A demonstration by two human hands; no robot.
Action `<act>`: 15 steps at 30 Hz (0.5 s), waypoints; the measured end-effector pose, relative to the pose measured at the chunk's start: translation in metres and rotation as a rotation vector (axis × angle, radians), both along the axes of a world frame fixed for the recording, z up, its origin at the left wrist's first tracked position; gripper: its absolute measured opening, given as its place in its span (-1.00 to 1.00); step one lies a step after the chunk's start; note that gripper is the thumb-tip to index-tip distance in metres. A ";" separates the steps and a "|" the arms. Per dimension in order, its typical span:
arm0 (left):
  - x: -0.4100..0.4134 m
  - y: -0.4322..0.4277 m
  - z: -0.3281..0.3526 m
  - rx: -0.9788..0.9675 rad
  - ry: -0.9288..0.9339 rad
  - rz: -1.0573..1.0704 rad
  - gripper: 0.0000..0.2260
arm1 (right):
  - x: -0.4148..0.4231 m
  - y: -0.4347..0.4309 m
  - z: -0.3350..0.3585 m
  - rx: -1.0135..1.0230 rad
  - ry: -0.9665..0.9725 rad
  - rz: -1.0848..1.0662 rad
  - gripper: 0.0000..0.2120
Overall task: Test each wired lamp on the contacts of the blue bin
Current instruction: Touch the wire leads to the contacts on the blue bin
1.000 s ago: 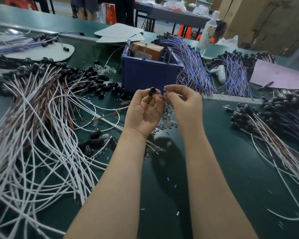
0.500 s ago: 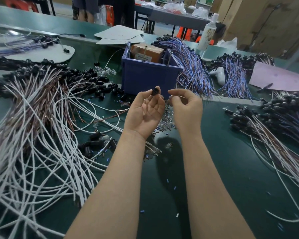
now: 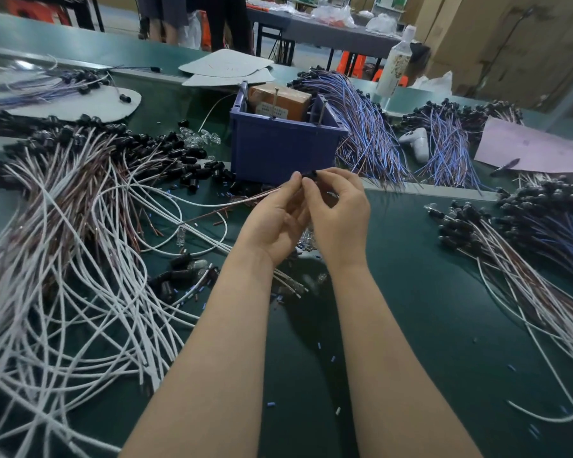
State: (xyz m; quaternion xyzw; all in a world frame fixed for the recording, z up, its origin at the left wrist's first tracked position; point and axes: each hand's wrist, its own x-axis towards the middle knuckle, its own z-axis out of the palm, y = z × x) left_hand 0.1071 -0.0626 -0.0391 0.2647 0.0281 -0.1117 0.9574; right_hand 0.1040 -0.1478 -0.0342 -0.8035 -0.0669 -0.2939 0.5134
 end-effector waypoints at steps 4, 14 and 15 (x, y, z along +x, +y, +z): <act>0.001 -0.002 0.000 0.016 0.055 -0.016 -0.77 | 0.000 -0.002 0.000 0.017 0.025 0.005 -0.81; -0.001 -0.001 0.018 1.424 -0.530 0.619 -0.88 | 0.008 -0.023 0.000 0.565 0.181 0.023 -0.94; -0.001 -0.002 0.016 1.459 -0.558 0.565 -0.88 | 0.009 -0.023 -0.001 0.586 0.182 0.039 -0.93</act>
